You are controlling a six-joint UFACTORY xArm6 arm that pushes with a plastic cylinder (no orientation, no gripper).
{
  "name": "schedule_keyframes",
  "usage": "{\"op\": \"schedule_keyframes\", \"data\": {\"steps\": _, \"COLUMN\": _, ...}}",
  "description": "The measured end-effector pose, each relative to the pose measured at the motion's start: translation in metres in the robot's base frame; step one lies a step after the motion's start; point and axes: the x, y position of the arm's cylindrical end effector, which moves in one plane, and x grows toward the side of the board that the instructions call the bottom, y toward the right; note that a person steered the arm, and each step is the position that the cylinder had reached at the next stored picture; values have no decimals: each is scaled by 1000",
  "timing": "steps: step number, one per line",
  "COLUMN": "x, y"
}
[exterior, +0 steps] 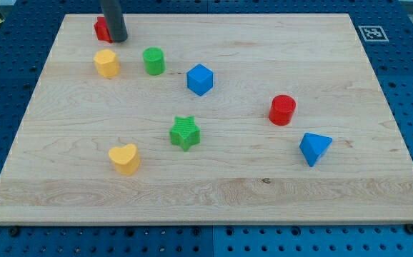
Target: Move the hexagon to the bottom right of the red star
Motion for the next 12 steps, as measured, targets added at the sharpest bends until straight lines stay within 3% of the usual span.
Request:
{"op": "schedule_keyframes", "data": {"steps": 9, "x": 53, "y": 32}}
{"op": "schedule_keyframes", "data": {"steps": 12, "x": 130, "y": 35}}
